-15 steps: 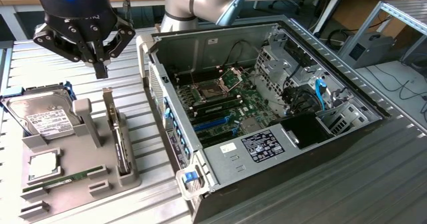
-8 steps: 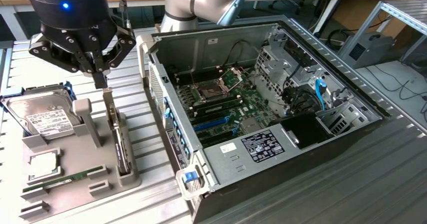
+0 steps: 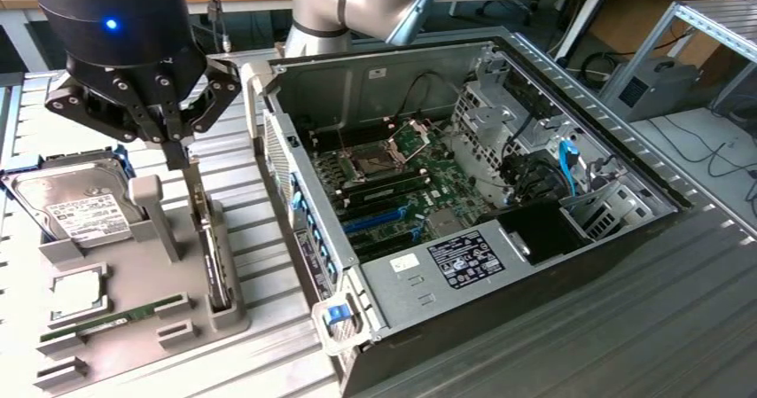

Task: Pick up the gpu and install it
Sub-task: 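Reach for the gpu, then pick up the gpu and move the gpu toward the slot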

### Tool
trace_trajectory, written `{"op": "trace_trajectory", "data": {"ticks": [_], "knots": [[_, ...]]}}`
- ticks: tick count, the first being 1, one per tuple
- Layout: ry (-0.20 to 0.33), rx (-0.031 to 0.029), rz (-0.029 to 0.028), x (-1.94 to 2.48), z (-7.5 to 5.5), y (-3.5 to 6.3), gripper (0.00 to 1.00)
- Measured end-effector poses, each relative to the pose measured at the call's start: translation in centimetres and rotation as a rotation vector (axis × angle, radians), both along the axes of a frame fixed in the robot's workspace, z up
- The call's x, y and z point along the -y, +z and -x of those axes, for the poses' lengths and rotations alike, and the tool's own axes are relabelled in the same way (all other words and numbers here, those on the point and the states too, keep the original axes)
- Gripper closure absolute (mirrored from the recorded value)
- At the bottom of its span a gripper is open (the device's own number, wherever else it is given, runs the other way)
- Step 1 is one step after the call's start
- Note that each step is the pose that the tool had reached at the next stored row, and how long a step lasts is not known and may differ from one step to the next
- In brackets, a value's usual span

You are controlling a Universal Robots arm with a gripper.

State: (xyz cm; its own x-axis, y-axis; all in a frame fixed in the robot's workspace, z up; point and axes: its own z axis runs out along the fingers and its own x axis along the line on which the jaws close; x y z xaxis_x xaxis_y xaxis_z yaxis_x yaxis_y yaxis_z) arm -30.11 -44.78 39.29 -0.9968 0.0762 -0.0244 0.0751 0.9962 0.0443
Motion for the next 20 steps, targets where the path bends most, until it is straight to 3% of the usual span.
{"op": "trace_trajectory", "data": {"ticks": [1,5,20], "knots": [[0.000,0.0000,0.0000,0.38,0.08,-0.01,0.89],[0.000,0.0001,-0.0001,0.90,0.24,-0.02,0.89],[0.000,0.0001,-0.0001,0.90,0.23,-0.02,0.89]]}}
